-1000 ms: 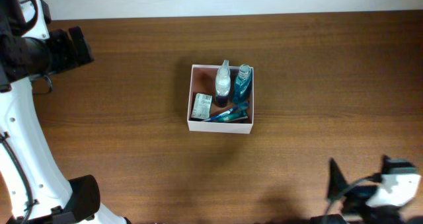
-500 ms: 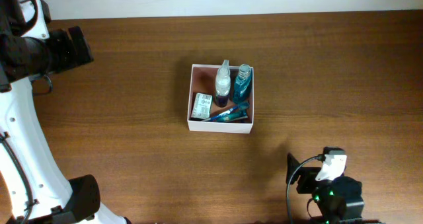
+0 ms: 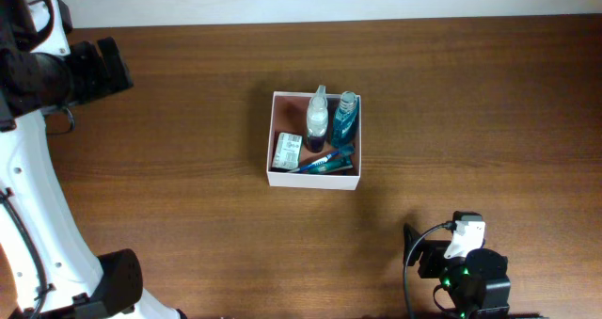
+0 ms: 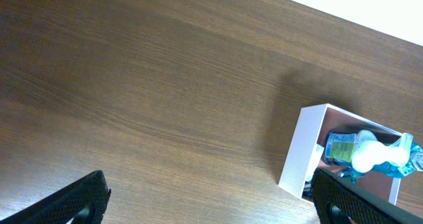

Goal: Pack container

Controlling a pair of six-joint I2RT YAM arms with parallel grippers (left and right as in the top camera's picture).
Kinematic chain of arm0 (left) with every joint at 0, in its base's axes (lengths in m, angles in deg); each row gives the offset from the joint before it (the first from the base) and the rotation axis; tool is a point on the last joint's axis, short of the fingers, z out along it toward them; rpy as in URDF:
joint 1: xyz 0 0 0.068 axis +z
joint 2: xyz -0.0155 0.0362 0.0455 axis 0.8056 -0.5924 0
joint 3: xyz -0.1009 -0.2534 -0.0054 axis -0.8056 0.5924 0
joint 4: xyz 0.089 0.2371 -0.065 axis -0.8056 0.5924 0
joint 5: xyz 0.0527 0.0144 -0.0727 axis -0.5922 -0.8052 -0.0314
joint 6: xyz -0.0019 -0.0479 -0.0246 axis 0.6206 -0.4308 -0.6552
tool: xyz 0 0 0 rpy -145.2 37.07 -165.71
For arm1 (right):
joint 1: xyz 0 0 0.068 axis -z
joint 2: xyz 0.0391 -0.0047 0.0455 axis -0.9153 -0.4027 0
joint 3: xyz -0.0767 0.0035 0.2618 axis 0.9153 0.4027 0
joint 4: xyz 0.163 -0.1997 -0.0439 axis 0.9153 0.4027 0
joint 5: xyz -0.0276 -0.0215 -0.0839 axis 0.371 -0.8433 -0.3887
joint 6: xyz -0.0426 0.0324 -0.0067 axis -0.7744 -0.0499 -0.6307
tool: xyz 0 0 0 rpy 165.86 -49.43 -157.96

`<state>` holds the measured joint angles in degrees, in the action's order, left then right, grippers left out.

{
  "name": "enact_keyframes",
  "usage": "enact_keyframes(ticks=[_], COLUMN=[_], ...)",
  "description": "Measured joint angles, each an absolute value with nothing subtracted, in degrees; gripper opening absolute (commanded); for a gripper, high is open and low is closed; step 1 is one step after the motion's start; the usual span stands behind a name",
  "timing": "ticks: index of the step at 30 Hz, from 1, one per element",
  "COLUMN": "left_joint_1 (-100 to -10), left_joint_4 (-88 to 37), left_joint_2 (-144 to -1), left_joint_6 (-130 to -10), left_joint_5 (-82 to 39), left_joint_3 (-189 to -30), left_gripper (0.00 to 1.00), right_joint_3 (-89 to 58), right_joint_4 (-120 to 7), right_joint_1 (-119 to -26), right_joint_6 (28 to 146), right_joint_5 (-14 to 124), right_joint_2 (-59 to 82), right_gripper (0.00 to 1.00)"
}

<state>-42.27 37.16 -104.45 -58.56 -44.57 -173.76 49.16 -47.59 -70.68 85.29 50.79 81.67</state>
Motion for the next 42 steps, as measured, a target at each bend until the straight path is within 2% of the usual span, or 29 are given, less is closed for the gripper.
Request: enact_keyframes(ticks=[8, 12, 14, 19, 23, 27, 31, 42], left_joint_1=[-42.3, -42.3, -42.3, -42.6, -44.9, -48.0, -50.3, -56.4], left_joint_4=[37.1, 36.3, 29.1, -9.9, -30.9, -34.5, -34.9, -35.2], left_joint_2=[-104.4, -98.8, -90.5, -61.0, -41.9, -29.5, -20.4, -5.7], left_joint_6=[-58.6, -58.5, -58.5, -58.5, -58.5, -58.4, -58.3, -58.3], left_joint_5=[-44.6, -44.9, -47.4, -51.5, -52.5, -52.6, -52.6, -52.6], left_joint_3=[-173.6, -164.5, -152.7, -116.1, -88.9, -67.6, -55.3, -39.8], left_gripper=[0.99, 0.99, 0.99, 0.99, 0.99, 0.99, 0.99, 0.99], right_joint_3=[49.2, 49.2, 49.2, 49.2, 49.2, 49.2, 49.2, 49.2], right_joint_4=[-47.6, -47.7, -47.6, -47.7, -47.7, -47.6, -47.6, -47.6], right_joint_1=[-70.7, -70.7, -70.7, -70.7, -70.7, -70.7, -70.7, -70.7], right_joint_6=[85.3, 85.3, 85.3, 85.3, 85.3, 85.3, 85.3, 85.3], right_joint_5=[50.8, 50.8, 50.8, 50.8, 50.8, 50.8, 50.8, 50.8], right_joint_2=[81.7, 81.7, 81.8, 81.8, 81.9, 81.9, 81.9, 81.9], right_gripper=[0.99, 0.99, 0.99, 0.99, 0.99, 0.99, 0.99, 0.99])
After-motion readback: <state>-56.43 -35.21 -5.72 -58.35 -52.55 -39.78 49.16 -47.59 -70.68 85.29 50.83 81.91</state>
